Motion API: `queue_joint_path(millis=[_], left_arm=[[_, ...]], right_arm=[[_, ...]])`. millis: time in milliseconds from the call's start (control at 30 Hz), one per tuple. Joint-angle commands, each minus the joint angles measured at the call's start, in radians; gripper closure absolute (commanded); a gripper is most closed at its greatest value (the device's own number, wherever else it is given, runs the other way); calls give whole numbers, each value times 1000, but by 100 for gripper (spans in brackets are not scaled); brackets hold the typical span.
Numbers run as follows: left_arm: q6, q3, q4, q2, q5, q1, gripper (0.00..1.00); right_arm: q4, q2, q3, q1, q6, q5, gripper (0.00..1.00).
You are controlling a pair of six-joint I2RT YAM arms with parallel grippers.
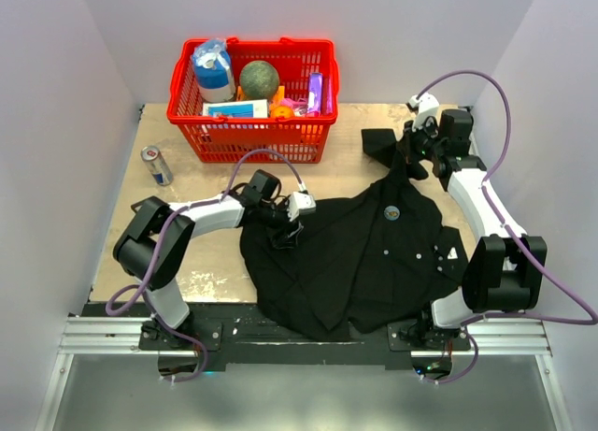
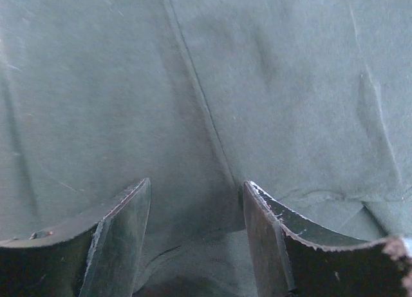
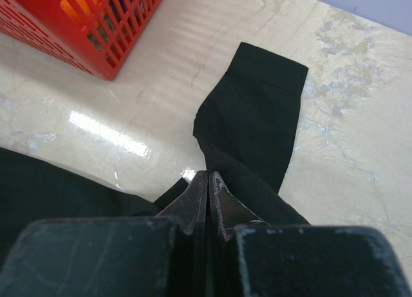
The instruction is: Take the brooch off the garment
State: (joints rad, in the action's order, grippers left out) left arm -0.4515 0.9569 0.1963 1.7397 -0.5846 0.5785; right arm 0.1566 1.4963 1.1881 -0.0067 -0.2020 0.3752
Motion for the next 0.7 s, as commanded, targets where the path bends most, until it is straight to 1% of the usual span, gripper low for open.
queue_joint_path(millis=[0,167,233,367,467,500,567,600,667], left_arm=[[-35,34,6,9,-38,9,37],[-42,19,5,-5,-12,18,40],[-47,6,-3,-23,9,27,43],[-61,-55,-49,-78,51,61,47],[-58,-60,-41,-77,91,80,54],[-58,-58,-38,-66,100,84,59],[-58,-63,-38,-60,129,87,65],[-56,-63,-40,-58,137,90,74],[-47,-57,-38,-60,152,89,83]], right_arm=[[-52,-53,-10,-1,1,-28,100],[-52,-50,-10,-1,1,-30,100],[-52,-48,-9,-1,1,-30,100],[-54,-41,-7,-1,1,-29,100],[-55,-34,-4,-1,3,-25,100],[-57,-33,-1,-1,1,-25,100],[-55,-31,1,-1,1,-25,100],[-55,-31,2,-1,1,-25,100],[-52,-34,5,-1,0,-27,100]])
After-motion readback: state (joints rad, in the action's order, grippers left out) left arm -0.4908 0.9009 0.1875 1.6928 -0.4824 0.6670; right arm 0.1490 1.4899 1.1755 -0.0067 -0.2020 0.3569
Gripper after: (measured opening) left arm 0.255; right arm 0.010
